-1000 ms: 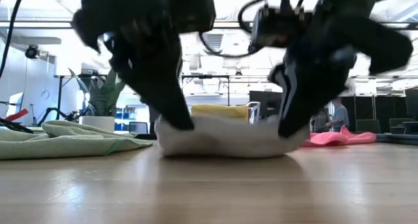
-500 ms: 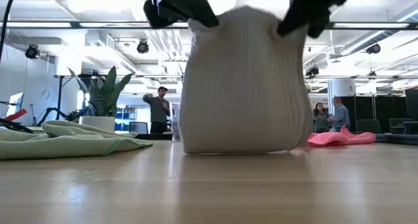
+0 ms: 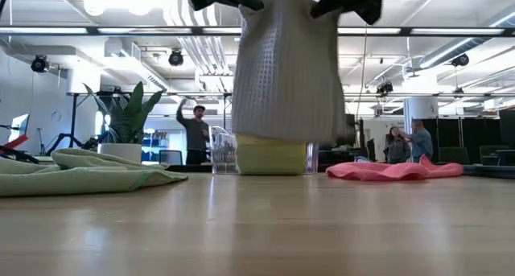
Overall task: Fold microfiber towels
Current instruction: Put the folded gray microfiber cloth into the transparent bin
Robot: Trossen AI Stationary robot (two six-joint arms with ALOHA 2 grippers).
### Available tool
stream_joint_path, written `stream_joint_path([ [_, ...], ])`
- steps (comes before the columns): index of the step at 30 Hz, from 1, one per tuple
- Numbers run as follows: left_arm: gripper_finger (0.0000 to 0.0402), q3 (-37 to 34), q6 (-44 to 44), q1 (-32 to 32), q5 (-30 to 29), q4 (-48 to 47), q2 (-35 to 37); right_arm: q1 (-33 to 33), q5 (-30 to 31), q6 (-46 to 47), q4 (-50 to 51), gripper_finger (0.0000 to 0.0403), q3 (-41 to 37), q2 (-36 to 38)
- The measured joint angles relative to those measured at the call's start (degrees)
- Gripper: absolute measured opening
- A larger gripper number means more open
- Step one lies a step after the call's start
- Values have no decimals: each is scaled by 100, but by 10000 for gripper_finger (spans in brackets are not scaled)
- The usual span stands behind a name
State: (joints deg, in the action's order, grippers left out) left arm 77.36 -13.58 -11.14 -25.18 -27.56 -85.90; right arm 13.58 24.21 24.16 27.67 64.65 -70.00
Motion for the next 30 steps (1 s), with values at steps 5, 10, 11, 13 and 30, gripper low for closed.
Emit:
stream_joint_path([
  [5, 2, 133, 707, 499, -103, 70, 64, -578, -2, -789, 49, 11, 656, -105],
  [10, 2, 421, 1645, 1027, -452, 192, 64, -1363, -15, -1493, 145, 11, 1330, -417],
  [11, 2, 463, 1826, 1148, -535, 217, 64, -1519, -19, -1576, 140, 11, 1458, -487],
  [13, 2, 522, 2111, 1426, -563, 302, 67, -1851, -79, -1722, 230, 11, 1690, -651],
  [30, 1, 601, 3446, 3212, -450, 1100, -390, -3829, -549, -2527, 247, 11, 3445, -2527],
])
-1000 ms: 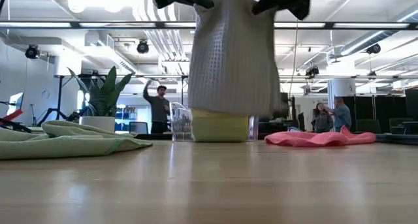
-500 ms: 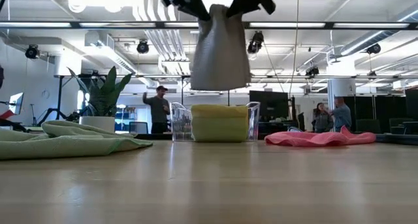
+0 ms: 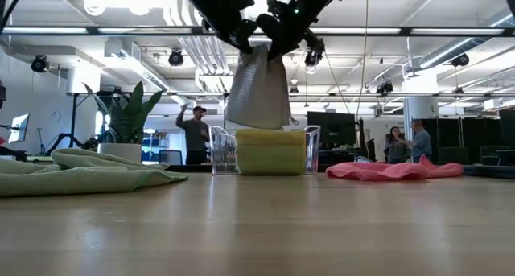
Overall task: Fold microfiber towels
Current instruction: Put the folded gray microfiber cloth into the transparent bin
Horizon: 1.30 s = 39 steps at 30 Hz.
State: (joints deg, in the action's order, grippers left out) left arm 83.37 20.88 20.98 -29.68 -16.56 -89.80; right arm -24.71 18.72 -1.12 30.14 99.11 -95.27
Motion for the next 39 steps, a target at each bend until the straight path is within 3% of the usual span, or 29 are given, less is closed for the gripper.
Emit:
stream_joint_path([
  [14, 1, 132, 250, 1019, 262, 1506, -915, -1208, -1018, -808, 159, 11, 1413, -1216],
  [22, 1, 546, 240, 1271, 422, 1670, -1713, -1717, -1435, -1306, 620, 11, 1876, -1760],
  [27, 1, 554, 28, 1172, 700, 891, -1771, -1772, -2039, -1221, 1609, 11, 1853, -1835],
  [31, 1, 572, -249, 1028, 1588, -314, -1698, -1683, -2624, -1112, 2475, 11, 1847, -1789],
  [39, 1, 577, -247, 819, 2380, -1628, -1624, -1261, -2807, -1133, 3748, 11, 1842, -1766],
])
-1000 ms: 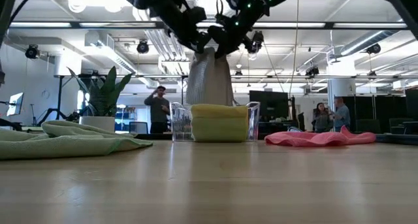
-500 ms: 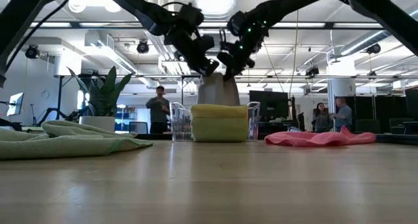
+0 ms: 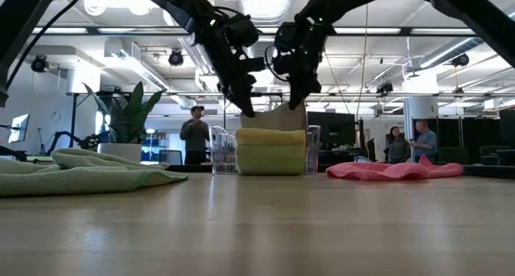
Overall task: Fold microfiber towels
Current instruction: Put the folded gray microfiber cloth into the transparent bin
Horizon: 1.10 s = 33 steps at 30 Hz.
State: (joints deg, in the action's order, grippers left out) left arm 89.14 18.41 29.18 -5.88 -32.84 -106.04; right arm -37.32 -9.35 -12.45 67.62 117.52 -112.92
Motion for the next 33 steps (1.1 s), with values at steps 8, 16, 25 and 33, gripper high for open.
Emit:
stream_joint_path([
  [8, 1, -40, 3, -111, 417, -462, 22, 335, 14, 159, 258, 11, -226, -9],
  [16, 1, -48, -12, -204, 592, -779, 22, 391, 16, 293, 176, 11, -746, -15],
  [25, 1, -48, -15, -278, 674, -920, 22, 463, -7, 354, 234, 11, -829, -13],
  [33, 19, -54, -5, -278, 670, -920, 22, 475, 16, 338, 244, 26, -843, -13],
])
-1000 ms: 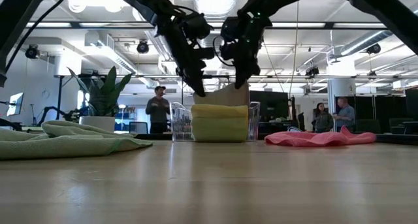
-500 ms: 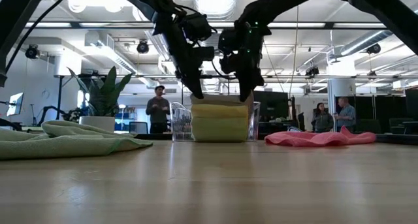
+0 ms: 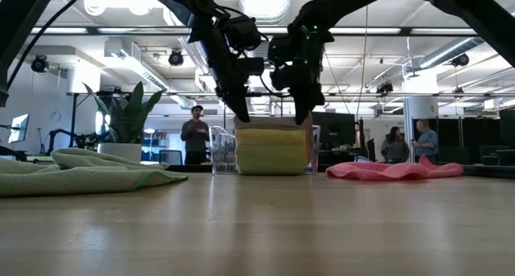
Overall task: Fold microfiber towels
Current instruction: Put the folded gray microfiber cloth into the transparent bin
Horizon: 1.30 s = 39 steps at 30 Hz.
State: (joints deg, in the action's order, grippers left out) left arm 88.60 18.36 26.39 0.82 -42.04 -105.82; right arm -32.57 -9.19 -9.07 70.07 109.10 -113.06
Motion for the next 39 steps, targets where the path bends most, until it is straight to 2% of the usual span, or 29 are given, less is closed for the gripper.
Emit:
stream_joint_path([
  [10, 120, -2, 1, 2, -15, 80, -2, 69, 48, -95, 2, 98, -2, 0],
  [15, 154, 122, 4, 4, -138, -94, 13, 67, 19, 147, 124, 133, 0, 106],
  [22, 159, 173, 4, 5, -420, -157, 558, 69, -2, 203, 38, 148, 2, 570],
  [27, 160, 63, -347, 22, -439, -328, 1043, 67, -4, 385, -767, 139, -2, 658],
  [30, 160, -129, -721, 22, -437, -434, 1281, 94, -28, 548, -1272, 131, -9, 521],
  [33, 160, -372, -1004, 22, -437, -564, 1494, 108, -79, 572, -1358, 125, -22, 307],
  [39, 160, -930, -1194, 22, -435, -547, 1865, 119, -629, 652, -1338, 123, -26, -94],
])
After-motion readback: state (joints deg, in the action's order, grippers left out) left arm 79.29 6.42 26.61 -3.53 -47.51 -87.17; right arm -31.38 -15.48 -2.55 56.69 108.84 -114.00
